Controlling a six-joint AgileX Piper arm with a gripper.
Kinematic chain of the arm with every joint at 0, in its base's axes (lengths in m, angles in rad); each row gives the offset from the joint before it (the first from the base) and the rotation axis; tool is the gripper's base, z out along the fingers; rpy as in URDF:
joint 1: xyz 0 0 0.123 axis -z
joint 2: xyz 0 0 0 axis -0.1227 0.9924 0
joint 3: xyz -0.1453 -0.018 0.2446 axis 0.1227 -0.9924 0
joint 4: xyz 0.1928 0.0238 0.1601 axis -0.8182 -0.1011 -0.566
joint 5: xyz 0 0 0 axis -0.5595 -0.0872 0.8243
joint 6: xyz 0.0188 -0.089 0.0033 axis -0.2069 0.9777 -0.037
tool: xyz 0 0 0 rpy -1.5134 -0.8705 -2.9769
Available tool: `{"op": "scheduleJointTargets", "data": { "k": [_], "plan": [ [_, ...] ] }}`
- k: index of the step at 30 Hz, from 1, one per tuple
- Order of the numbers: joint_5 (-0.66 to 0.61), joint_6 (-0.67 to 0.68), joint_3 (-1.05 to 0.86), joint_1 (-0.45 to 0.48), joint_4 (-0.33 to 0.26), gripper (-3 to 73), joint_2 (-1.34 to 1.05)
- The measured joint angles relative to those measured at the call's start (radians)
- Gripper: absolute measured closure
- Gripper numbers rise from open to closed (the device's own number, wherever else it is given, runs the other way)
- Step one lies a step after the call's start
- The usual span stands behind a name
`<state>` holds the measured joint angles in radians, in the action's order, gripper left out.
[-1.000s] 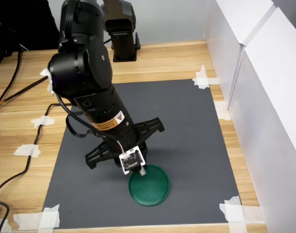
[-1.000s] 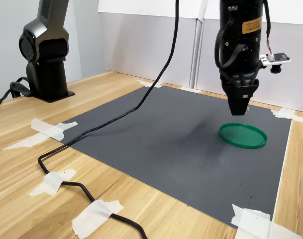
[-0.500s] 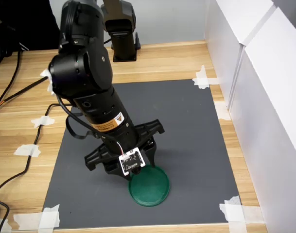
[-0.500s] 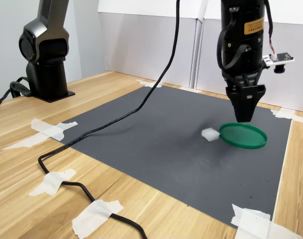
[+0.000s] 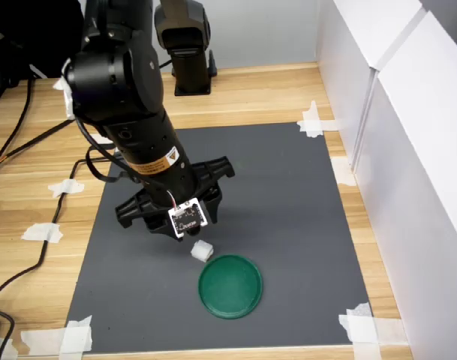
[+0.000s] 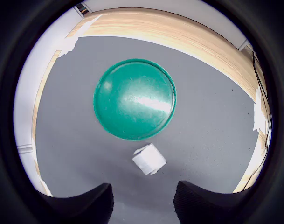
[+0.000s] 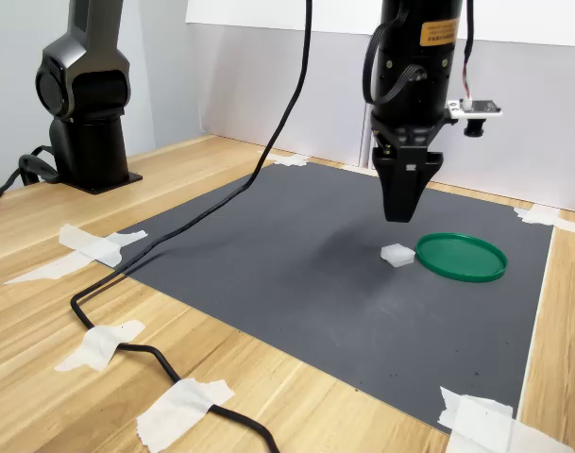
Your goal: Grasp a white terminal and put it on the green lid.
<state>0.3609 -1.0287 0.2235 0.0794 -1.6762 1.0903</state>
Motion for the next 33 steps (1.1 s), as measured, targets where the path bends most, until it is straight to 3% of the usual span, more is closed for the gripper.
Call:
{"op": "scheduleJointTargets", "data": {
  "k": [27,30,33],
  "plan": [
    [0.089,0.007,0.000,0.002,-0.029,15.4,0.124],
    [0.089,0.007,0.000,0.002,-0.029,19.0,0.124],
    [0.089,0.008,0.000,0.002,-0.029,27.7,0.126]
  ]
}}
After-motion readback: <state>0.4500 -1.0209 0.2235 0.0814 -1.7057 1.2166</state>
